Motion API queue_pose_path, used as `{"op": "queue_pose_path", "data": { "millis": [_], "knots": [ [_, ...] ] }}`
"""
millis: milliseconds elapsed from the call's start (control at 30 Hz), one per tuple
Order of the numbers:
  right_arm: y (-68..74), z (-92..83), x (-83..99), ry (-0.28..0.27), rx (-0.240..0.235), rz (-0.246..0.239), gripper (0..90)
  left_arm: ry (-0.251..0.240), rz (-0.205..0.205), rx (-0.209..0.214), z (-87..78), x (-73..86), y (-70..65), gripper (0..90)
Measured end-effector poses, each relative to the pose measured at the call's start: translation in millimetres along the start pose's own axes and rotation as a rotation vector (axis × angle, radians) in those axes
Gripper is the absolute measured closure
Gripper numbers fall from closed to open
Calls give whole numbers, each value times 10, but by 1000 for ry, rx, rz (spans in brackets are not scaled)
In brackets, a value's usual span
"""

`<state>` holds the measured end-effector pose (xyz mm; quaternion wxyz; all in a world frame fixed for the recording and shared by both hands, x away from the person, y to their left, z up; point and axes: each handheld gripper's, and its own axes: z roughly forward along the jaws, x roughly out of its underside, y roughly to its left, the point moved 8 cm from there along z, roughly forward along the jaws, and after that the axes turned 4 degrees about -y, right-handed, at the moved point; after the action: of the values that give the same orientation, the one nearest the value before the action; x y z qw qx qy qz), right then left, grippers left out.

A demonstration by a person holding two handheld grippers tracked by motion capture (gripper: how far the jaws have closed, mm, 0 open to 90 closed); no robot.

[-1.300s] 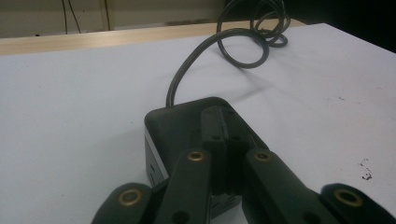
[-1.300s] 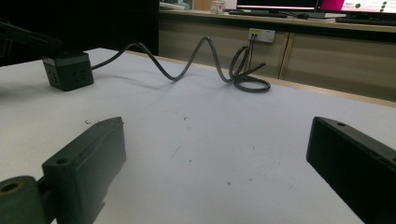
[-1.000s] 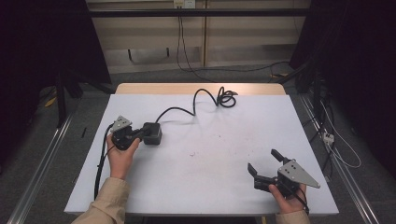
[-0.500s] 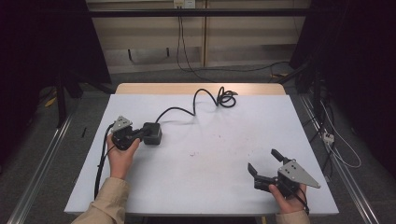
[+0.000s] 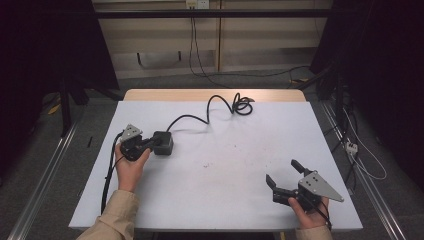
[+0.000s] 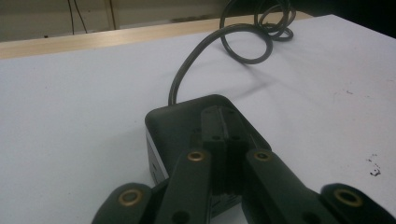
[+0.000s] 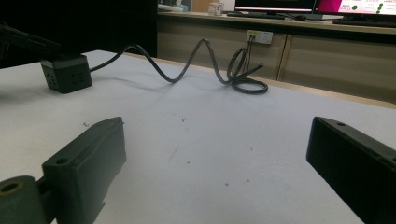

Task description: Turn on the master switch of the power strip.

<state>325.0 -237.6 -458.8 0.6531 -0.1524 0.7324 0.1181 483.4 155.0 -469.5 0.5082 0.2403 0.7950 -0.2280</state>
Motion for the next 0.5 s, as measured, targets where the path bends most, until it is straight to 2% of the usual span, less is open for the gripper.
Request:
{"op": "queue_pose_path", "data": {
  "millis": [167,500],
  "knots": [
    [-2,-2,-2,-2,1,1,41,1,-12,4,-1,2,3,900],
    [-3,-6,-5,-3,1,2,41,9,13,-12,3,2,-13,900]
  ]
}}
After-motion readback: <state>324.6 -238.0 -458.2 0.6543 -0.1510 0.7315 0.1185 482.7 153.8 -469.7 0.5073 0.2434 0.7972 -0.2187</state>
